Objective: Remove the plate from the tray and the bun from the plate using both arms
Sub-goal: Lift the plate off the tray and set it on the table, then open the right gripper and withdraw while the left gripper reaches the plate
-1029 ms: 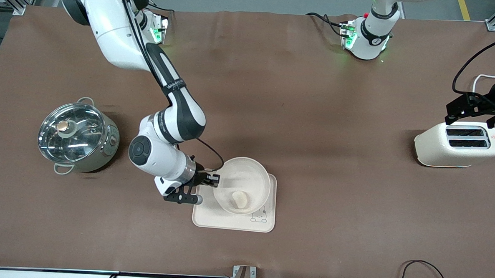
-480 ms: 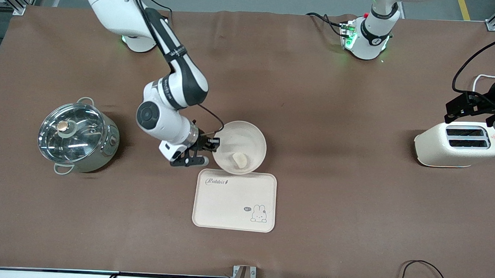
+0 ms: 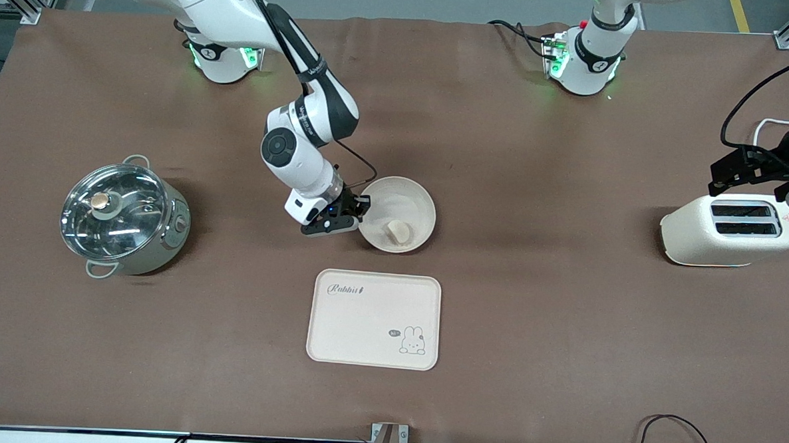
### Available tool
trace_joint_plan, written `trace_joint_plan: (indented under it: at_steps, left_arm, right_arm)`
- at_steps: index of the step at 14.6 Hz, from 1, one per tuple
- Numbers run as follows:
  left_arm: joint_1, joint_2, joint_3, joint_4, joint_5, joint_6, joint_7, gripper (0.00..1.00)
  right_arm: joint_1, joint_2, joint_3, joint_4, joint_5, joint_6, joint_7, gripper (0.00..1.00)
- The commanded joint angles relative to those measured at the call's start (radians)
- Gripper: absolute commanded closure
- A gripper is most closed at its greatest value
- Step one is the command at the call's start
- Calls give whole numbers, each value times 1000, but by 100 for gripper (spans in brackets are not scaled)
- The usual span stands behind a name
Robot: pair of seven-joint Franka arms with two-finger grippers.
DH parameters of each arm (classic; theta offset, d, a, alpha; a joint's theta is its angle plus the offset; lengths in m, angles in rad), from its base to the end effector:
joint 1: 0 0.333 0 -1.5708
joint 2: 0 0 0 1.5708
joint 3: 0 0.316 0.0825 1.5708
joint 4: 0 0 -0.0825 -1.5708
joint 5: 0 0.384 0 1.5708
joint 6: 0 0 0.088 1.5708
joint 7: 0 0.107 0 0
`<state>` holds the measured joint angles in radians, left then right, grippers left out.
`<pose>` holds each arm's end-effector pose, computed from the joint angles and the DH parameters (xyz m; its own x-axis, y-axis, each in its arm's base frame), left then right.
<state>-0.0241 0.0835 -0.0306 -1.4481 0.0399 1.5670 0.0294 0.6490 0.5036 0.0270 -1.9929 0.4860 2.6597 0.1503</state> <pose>0.5802 -0.0266 0.6348 0.9959 -0.0836 0.0343 -0.0823 -0.9959 -0.0383 0.4948 0.3791 0.2194 0.9939 0.0983 0.0507 0.1091 -0.9466 -0.3034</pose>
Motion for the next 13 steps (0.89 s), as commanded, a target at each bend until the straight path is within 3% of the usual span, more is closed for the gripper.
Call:
trace_joint_plan:
  at_steps: [1, 7, 8, 10, 11, 13]
  left_arm:
    - [6, 1, -5, 8, 9, -16, 9, 0]
    - [4, 1, -5, 6, 9, -18, 7, 0]
    - [4, 1, -5, 6, 9, -18, 7, 0]
    - [4, 1, -5, 6, 9, -18, 7, 0]
    - [4, 1, -5, 6, 9, -18, 7, 0]
    - [0, -1, -5, 3, 11, -18, -11, 0]
  right_arm:
    - [-2, -24, 4, -23, 32, 14, -20, 99]
    - [0, 50, 2, 37, 32, 14, -15, 89]
    - [-2, 55, 2, 45, 32, 14, -15, 73]
    - [-9, 55, 2, 52, 32, 13, -15, 14]
    - [-15, 55, 1, 52, 31, 8, -21, 0]
    - [-34, 35, -1, 52, 29, -26, -23, 0]
